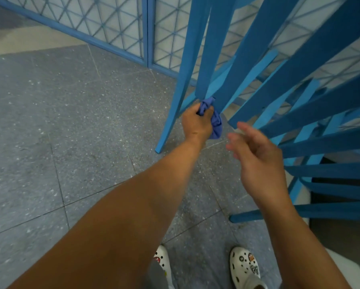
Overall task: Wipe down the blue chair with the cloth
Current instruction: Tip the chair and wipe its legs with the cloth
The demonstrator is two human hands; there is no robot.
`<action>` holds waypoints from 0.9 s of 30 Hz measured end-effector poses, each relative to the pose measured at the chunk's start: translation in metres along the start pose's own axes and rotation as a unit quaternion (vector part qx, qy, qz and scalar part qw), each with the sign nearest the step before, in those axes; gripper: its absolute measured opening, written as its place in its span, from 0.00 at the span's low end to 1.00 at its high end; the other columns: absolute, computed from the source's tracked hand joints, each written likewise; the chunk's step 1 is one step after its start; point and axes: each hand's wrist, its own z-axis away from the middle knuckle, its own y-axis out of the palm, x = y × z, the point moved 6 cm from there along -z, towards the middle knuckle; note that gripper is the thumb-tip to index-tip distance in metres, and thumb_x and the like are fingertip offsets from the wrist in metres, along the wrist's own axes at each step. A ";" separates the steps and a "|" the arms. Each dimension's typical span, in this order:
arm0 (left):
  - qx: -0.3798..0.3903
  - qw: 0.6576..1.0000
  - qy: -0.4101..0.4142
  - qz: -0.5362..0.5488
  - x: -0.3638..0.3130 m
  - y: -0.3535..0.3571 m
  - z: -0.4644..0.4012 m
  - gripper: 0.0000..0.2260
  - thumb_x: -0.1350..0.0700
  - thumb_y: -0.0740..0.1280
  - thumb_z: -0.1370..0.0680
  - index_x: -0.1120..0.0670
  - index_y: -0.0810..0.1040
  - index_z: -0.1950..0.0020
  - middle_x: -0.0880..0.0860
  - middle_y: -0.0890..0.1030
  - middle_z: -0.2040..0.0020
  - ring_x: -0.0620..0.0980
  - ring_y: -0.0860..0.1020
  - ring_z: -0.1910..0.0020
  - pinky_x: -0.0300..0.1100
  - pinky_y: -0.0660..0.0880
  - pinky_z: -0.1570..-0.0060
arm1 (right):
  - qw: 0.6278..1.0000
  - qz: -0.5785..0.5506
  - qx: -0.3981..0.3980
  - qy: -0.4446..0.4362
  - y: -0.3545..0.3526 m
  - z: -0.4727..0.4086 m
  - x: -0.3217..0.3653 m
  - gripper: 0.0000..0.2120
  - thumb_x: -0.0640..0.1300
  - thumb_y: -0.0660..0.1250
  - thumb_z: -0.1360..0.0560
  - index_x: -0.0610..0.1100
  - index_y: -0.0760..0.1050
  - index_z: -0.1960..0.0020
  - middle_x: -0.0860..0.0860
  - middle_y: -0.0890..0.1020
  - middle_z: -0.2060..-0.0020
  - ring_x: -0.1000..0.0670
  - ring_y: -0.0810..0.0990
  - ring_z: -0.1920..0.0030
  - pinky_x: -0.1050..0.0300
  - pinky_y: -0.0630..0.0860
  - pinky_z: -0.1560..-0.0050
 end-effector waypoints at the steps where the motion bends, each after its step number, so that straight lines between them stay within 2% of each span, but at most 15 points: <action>1: 0.000 1.000 0.000 0.017 0.000 0.000 0.000 0.06 0.64 0.70 0.21 0.67 0.83 0.49 0.59 0.85 0.57 0.39 0.80 0.62 0.39 0.73 0.63 | 1.000 -0.012 -0.016 -0.010 -0.002 -0.007 0.009 0.14 0.56 0.69 0.21 0.65 0.76 0.36 0.54 0.85 0.52 0.54 0.85 0.54 0.64 0.82 0.54; 3: 0.007 0.999 0.028 0.028 -0.011 -0.001 0.001 0.06 0.62 0.71 0.21 0.66 0.83 0.51 0.54 0.84 0.63 0.32 0.78 0.67 0.34 0.72 0.67 | 0.997 -0.036 -0.072 -0.018 -0.011 -0.020 0.023 0.13 0.58 0.68 0.22 0.61 0.79 0.38 0.59 0.86 0.53 0.57 0.85 0.55 0.68 0.79 0.57; 4: 0.016 0.999 0.047 0.016 -0.018 -0.002 0.000 0.05 0.61 0.71 0.21 0.63 0.83 0.54 0.49 0.81 0.68 0.30 0.75 0.69 0.32 0.71 0.66 | 0.995 -0.039 -0.093 -0.021 -0.015 -0.024 0.027 0.14 0.58 0.67 0.23 0.58 0.81 0.39 0.62 0.86 0.54 0.59 0.85 0.55 0.68 0.79 0.57; 6: 0.038 0.995 0.089 -0.008 -0.034 -0.004 -0.001 0.05 0.60 0.72 0.21 0.57 0.82 0.57 0.43 0.77 0.69 0.32 0.72 0.69 0.35 0.73 0.63 | 0.992 -0.047 -0.111 -0.023 -0.017 -0.026 0.030 0.15 0.57 0.67 0.23 0.52 0.83 0.41 0.63 0.86 0.54 0.61 0.85 0.53 0.67 0.79 0.55; 10: 0.057 0.990 0.130 0.020 -0.056 -0.009 0.005 0.03 0.60 0.72 0.21 0.57 0.83 0.55 0.46 0.80 0.65 0.40 0.77 0.63 0.45 0.79 0.57 | 0.991 -0.061 -0.114 -0.018 -0.018 -0.021 0.027 0.16 0.57 0.68 0.23 0.52 0.83 0.39 0.63 0.86 0.52 0.61 0.85 0.50 0.64 0.80 0.51; 13: 0.052 0.995 0.089 0.017 -0.047 -0.009 0.006 0.08 0.59 0.72 0.21 0.57 0.80 0.59 0.51 0.78 0.66 0.46 0.76 0.63 0.49 0.79 0.58 | 0.992 -0.062 -0.110 -0.010 -0.018 -0.023 0.026 0.13 0.56 0.69 0.23 0.53 0.83 0.41 0.62 0.86 0.52 0.60 0.85 0.50 0.59 0.80 0.48; 15: 0.044 0.998 0.047 0.011 -0.034 -0.007 0.004 0.09 0.59 0.72 0.21 0.62 0.80 0.59 0.53 0.78 0.64 0.48 0.75 0.62 0.52 0.79 0.56 | 0.993 -0.055 -0.102 -0.008 -0.019 -0.024 0.027 0.13 0.55 0.70 0.23 0.53 0.83 0.41 0.62 0.86 0.52 0.61 0.85 0.50 0.58 0.80 0.46; 17: 0.037 0.999 0.029 0.011 -0.031 -0.006 0.004 0.08 0.59 0.72 0.21 0.62 0.81 0.57 0.52 0.79 0.63 0.47 0.77 0.62 0.50 0.80 0.54 | 0.994 -0.046 -0.094 -0.009 -0.020 -0.024 0.028 0.15 0.56 0.70 0.23 0.52 0.83 0.40 0.62 0.86 0.51 0.61 0.84 0.49 0.57 0.80 0.44; 20: 0.042 0.996 0.080 0.008 -0.044 -0.007 0.003 0.06 0.58 0.72 0.21 0.54 0.81 0.59 0.46 0.80 0.66 0.43 0.78 0.63 0.45 0.79 0.57 | 0.996 -0.042 -0.082 -0.009 -0.021 -0.024 0.026 0.15 0.57 0.70 0.24 0.54 0.82 0.39 0.61 0.86 0.50 0.61 0.84 0.48 0.57 0.80 0.43; 23: 0.058 0.992 0.112 -0.003 -0.053 -0.009 0.002 0.09 0.57 0.72 0.21 0.49 0.80 0.61 0.45 0.79 0.67 0.41 0.77 0.65 0.42 0.78 0.61 | 0.996 -0.047 -0.080 -0.009 -0.020 -0.022 0.027 0.13 0.57 0.70 0.23 0.56 0.82 0.40 0.61 0.86 0.49 0.62 0.84 0.48 0.61 0.81 0.44; 27: 0.045 0.997 0.067 -0.016 -0.036 -0.004 0.000 0.09 0.58 0.72 0.21 0.52 0.79 0.61 0.47 0.79 0.65 0.42 0.76 0.65 0.41 0.77 0.60 | 0.996 -0.046 -0.075 -0.009 -0.018 -0.023 0.030 0.09 0.55 0.70 0.22 0.58 0.81 0.42 0.62 0.86 0.50 0.62 0.84 0.48 0.61 0.81 0.44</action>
